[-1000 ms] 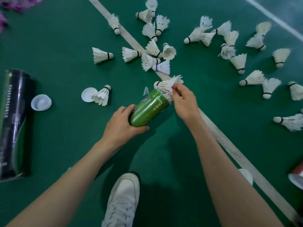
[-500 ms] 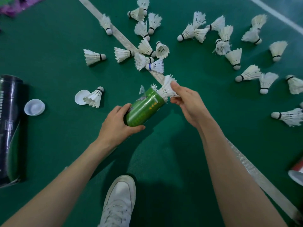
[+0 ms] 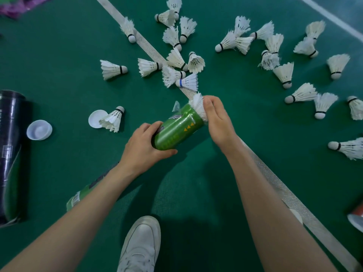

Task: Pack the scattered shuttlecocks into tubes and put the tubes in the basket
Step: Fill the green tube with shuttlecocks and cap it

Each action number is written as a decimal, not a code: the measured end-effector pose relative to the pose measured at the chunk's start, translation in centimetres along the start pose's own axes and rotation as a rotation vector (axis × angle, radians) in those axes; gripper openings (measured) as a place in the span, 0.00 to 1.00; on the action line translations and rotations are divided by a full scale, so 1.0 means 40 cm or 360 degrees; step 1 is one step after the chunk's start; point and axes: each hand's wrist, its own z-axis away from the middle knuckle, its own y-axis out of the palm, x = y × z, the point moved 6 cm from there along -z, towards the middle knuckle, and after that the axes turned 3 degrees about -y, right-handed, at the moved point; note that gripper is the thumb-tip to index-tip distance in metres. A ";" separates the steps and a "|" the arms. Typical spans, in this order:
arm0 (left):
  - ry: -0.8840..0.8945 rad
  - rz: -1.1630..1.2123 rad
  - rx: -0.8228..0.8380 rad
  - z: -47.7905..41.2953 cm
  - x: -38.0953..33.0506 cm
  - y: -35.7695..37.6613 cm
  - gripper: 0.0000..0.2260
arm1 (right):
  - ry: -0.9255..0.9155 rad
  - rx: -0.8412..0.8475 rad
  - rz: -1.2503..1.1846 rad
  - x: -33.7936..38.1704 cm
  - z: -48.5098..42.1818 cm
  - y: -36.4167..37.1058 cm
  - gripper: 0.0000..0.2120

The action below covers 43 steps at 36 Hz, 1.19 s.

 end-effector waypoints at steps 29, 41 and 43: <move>-0.0364 -0.0216 0.0054 -0.212 0.066 -0.026 0.35 | 0.0355 -0.0001 0.0368 -0.068 -0.321 0.070 0.18; -0.0379 -0.0242 0.0150 -0.226 0.069 -0.015 0.33 | 0.0373 -0.0179 0.0342 -0.081 -0.323 0.020 0.12; -0.0352 -0.0250 0.0164 -0.211 0.059 -0.007 0.33 | 0.0286 -0.0336 0.0301 -0.072 -0.287 -0.016 0.08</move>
